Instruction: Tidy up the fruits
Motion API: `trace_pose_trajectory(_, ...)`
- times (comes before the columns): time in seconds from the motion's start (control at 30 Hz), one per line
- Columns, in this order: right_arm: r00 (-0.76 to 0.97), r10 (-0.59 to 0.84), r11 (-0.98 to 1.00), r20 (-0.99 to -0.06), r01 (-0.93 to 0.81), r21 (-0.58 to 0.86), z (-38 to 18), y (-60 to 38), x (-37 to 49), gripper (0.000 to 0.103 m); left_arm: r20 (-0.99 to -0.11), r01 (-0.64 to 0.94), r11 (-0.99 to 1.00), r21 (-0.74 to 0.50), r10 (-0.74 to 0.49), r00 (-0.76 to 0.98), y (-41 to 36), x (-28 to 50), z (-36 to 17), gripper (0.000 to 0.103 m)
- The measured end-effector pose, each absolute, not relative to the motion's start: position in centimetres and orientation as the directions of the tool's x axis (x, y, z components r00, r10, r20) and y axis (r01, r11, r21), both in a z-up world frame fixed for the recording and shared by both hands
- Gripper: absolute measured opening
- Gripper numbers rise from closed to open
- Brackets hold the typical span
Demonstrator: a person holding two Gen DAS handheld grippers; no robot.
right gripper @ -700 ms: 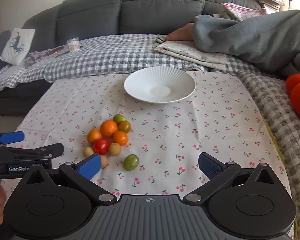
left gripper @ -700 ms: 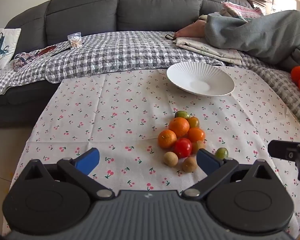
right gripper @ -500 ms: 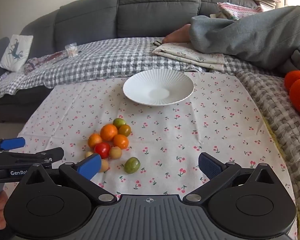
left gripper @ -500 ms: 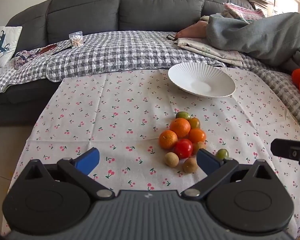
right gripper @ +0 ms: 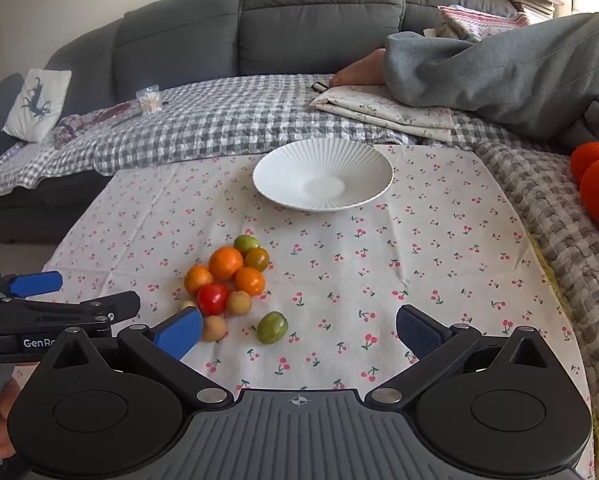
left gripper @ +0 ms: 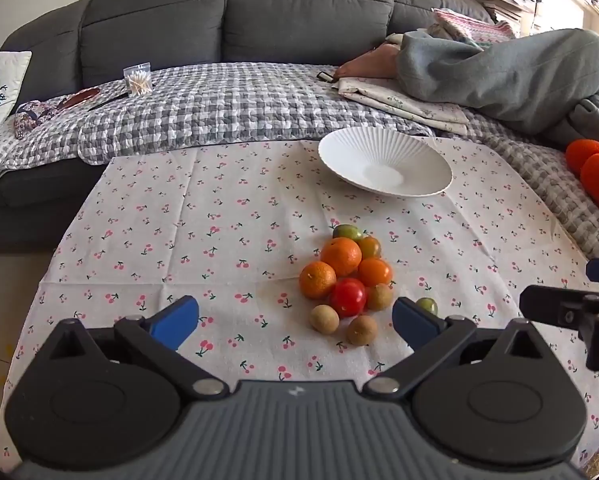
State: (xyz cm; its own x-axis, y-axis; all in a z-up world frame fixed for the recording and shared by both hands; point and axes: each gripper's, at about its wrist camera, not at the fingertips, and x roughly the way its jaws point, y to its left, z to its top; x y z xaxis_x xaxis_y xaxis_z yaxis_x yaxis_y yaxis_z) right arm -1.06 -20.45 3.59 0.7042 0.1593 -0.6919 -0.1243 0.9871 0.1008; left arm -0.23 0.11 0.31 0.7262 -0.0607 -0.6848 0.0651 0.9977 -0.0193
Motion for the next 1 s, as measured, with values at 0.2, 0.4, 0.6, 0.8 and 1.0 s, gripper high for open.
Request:
trace_pose_trajectory(0.2,0.705,0.148,0.989,-0.694,-0.118,0.091,3.5,-20.3,-1.2,0.103,-0.698,0.068,0.998,-0.013,-0.058,0.713,0.0,-0.1,-0.3,0.102)
trace_pose_trajectory(0.4,0.710,0.114,0.993,-0.695,-0.112,0.049,3.2,-19.9,-1.1,0.103,-0.693,0.060,0.998,-0.002,-0.045,0.720,0.2,-0.1,-0.4,0.102)
trace_pose_trajectory(0.6,0.711,0.083,0.995,-0.698,-0.098,0.019,2.9,-19.6,-1.0,0.103,-0.698,0.067,0.998,0.019,-0.035,0.715,0.0,0.0,-0.8,0.102)
trace_pose_trajectory(0.8,0.708,0.056,0.996,-0.704,-0.088,-0.009,2.5,-19.5,-1.0,0.103,-0.707,0.082,0.996,0.029,-0.038,0.706,-0.4,0.0,-1.2,0.102)
trace_pose_trajectory(1.0,0.709,0.047,0.997,-0.704,-0.077,-0.011,2.4,-19.7,-0.9,0.103,-0.707,0.089,0.995,0.036,-0.037,0.706,-0.5,0.0,-1.4,0.102)
